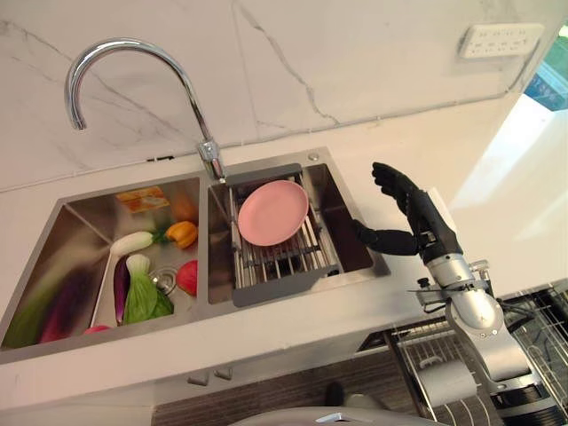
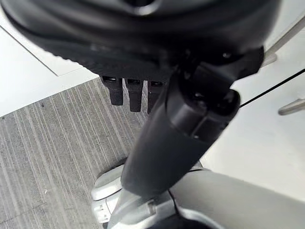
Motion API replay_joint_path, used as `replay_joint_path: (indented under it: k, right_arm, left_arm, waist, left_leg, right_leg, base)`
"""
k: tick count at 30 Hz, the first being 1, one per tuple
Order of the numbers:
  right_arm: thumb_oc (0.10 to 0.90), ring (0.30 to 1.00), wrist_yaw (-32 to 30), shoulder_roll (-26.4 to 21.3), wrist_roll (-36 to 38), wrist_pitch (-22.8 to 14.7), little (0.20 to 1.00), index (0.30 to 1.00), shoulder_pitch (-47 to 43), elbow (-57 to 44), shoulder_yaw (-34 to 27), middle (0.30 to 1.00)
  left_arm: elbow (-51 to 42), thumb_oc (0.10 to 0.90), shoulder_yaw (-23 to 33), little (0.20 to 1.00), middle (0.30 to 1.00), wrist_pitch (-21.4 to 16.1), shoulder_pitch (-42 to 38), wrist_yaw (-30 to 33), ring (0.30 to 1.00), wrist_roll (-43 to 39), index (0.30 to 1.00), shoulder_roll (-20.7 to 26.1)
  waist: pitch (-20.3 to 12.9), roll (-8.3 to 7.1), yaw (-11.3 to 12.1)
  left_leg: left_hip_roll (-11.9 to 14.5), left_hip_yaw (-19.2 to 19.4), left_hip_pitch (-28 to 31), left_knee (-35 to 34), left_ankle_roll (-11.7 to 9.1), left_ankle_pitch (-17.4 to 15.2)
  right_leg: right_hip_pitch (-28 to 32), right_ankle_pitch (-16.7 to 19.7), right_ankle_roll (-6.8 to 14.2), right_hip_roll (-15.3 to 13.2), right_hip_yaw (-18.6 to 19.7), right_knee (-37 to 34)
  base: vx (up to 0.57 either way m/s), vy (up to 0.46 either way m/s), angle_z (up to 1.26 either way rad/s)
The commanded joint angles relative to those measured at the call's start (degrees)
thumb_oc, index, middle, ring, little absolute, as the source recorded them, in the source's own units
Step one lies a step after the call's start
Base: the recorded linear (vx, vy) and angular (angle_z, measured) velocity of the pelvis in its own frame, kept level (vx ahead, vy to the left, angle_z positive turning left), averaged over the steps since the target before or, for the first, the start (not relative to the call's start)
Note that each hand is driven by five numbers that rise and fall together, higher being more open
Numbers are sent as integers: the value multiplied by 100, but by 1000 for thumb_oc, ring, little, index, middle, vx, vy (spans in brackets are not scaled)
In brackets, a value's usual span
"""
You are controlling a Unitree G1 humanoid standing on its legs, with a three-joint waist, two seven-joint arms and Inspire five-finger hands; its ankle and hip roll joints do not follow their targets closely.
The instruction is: Place the dishes in the dishwasher.
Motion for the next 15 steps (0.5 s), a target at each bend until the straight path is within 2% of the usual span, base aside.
replay_joint_path:
  k: [1,2,3,4,5,6,7,8,10,15]
  right_arm:
    - [800,900,-4,121,165,-560,900,900,-584,-407,-233,900]
    - [800,900,-27,80,170,-571,900,900,-639,-371,-233,900]
    - [800,900,-43,62,163,-564,900,900,-687,-333,-241,900]
    - [800,900,-145,-59,-66,-606,900,900,-661,-274,-352,900]
    - [800,900,-150,-61,-70,-610,900,900,-662,-270,-349,900]
    - [800,900,-187,-99,-125,-598,900,900,-725,-243,-430,900]
    - [800,900,-50,-66,-78,-573,900,900,-700,-248,-365,900]
    - [800,900,-38,-34,-109,-583,900,900,-639,-225,-383,900]
    - [800,900,35,-16,-221,-560,900,900,-601,-208,-395,900]
    - [800,900,196,-224,-519,-530,900,900,-657,-121,-399,900]
  left_arm:
    - [-161,800,174,900,900,-325,-468,-189,900,-210,900,-185]
    - [-169,800,166,900,900,-333,-508,-168,900,-234,900,-168]
    - [-169,800,151,900,900,-326,-543,-144,900,-223,900,-156]
    - [-231,800,58,900,900,-311,-560,-148,900,-76,900,-207]
    - [-234,800,57,900,900,-309,-557,-147,900,-76,900,-209]
    - [-261,800,-22,900,900,-336,-565,-150,900,-10,900,-184]
    - [-182,800,-14,900,900,-351,-597,-182,900,55,900,-188]
    - [-210,800,-42,900,900,-342,-599,-178,900,145,900,-172]
    - [-205,800,-78,900,900,-343,-632,-217,900,319,900,-132]
    - [-200,800,-106,900,900,-337,-658,-263,900,532,900,-75]
  waist:
    - [-65,-384,23]
    - [13,-437,48]
    - [57,-512,63]
    - [37,-502,49]
    - [44,-503,57]
    - [41,-532,57]
    - [-45,-448,-2]
    - [-115,-415,-10]
    - [-191,-406,-16]
    - [-247,-388,30]
  left_leg:
    - [-61,-149,-361,598,-61,4]
    - [-75,-243,-665,1165,-148,151]
    - [-87,-256,-921,1407,-193,309]
    - [231,100,-941,684,-107,72]
    - [227,110,-914,658,-107,81]
    - [340,215,-1060,727,-112,202]
    - [300,374,-768,103,-50,-38]
    - [216,395,-662,-96,-30,-75]
    - [71,469,-480,-376,28,-77]
    - [-89,508,-211,-725,139,-53]
  right_leg:
    - [612,-88,809,-593,-127,-576]
    - [650,-107,754,-609,-126,-578]
    - [656,-105,750,-690,-174,-602]
    - [776,-196,882,-790,-407,-659]
    - [786,-197,884,-792,-401,-659]
    - [781,-127,923,-830,-384,-683]
    - [715,-102,1005,-869,-361,-655]
    - [703,-40,1042,-942,-375,-643]
    - [678,40,1081,-1018,-355,-619]
    - [687,89,1125,-1106,-344,-610]
  base:
    - [2,-69,26]
    - [-28,-51,23]
    - [-16,74,18]
    - [4,93,31]
    - [23,113,49]
    - [-3,124,45]
    - [9,198,26]
    - [30,220,-6]
    - [35,130,-13]
    - [-4,82,-6]
